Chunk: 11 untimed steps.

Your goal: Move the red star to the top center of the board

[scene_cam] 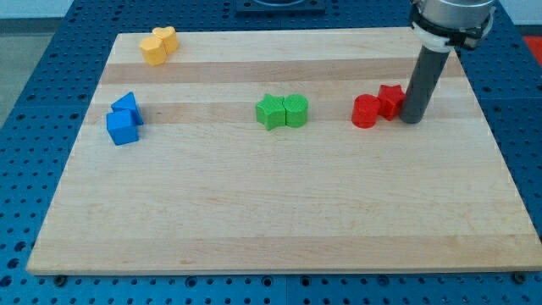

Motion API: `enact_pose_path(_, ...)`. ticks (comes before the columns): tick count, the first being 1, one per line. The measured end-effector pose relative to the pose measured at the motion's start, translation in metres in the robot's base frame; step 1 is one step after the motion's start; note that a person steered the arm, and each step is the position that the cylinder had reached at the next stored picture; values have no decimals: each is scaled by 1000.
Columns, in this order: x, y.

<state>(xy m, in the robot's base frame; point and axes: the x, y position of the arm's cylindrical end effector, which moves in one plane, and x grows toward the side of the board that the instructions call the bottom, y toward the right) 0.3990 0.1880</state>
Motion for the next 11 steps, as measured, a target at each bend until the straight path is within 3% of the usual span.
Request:
enact_pose_path(3, -42, -15)
enact_pose_path(5, -14, -16)
enact_pose_path(7, -22, -49)
enact_pose_path(11, -74, -91)
